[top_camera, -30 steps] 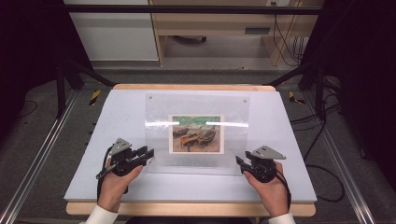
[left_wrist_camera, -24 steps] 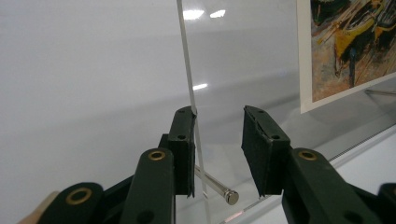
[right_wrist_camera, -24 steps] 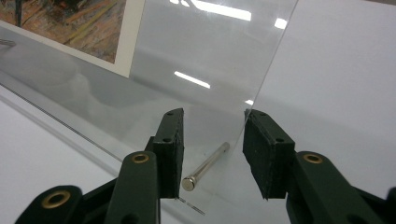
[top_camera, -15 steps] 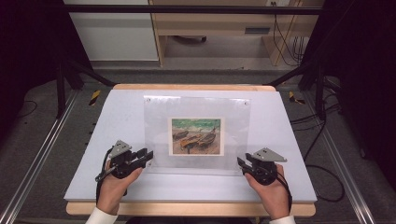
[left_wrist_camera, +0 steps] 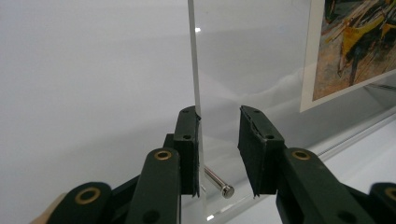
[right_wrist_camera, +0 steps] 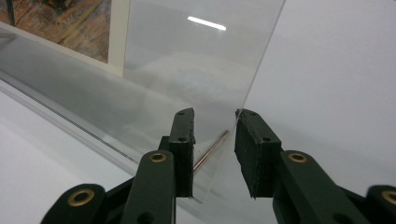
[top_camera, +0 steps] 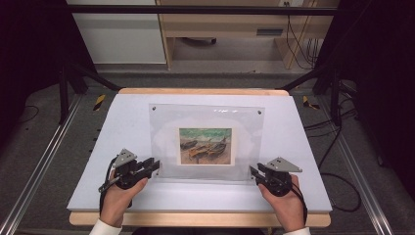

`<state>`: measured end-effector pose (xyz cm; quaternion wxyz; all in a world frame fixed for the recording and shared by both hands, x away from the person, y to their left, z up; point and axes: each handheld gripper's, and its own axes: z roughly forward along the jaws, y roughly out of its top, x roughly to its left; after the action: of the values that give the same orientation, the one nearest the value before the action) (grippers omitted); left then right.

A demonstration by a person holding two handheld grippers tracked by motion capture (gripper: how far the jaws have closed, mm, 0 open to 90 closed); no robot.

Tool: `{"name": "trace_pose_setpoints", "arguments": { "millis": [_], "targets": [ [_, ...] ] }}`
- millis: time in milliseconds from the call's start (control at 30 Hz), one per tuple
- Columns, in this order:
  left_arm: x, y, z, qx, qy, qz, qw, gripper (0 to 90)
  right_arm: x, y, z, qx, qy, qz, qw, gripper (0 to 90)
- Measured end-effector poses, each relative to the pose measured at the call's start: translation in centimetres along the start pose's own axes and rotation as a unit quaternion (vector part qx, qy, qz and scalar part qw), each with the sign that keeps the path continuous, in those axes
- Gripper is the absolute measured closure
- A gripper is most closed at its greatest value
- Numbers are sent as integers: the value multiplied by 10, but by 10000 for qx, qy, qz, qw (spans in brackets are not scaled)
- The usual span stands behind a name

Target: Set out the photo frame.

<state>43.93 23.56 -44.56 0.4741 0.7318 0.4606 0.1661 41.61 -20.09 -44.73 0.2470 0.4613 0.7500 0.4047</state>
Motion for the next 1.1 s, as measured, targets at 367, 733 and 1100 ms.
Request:
{"name": "trace_pose_setpoints", "arguments": {
  "millis": [367, 733, 1100],
  "targets": [
    [0, -2, -2, 36, -44, 24, 10000, 682, 0, -2, -2, 36, 36, 17, 10000, 695],
    [-2, -4, -4, 74, -42, 70, 9999, 683, 1, -4, -4, 63, 82, 32, 9999, 703],
    [-3, -6, -5, 128, -64, 112, 9998, 681, 2, -7, -5, 62, 87, 23, 9999, 709]
  ]
}}
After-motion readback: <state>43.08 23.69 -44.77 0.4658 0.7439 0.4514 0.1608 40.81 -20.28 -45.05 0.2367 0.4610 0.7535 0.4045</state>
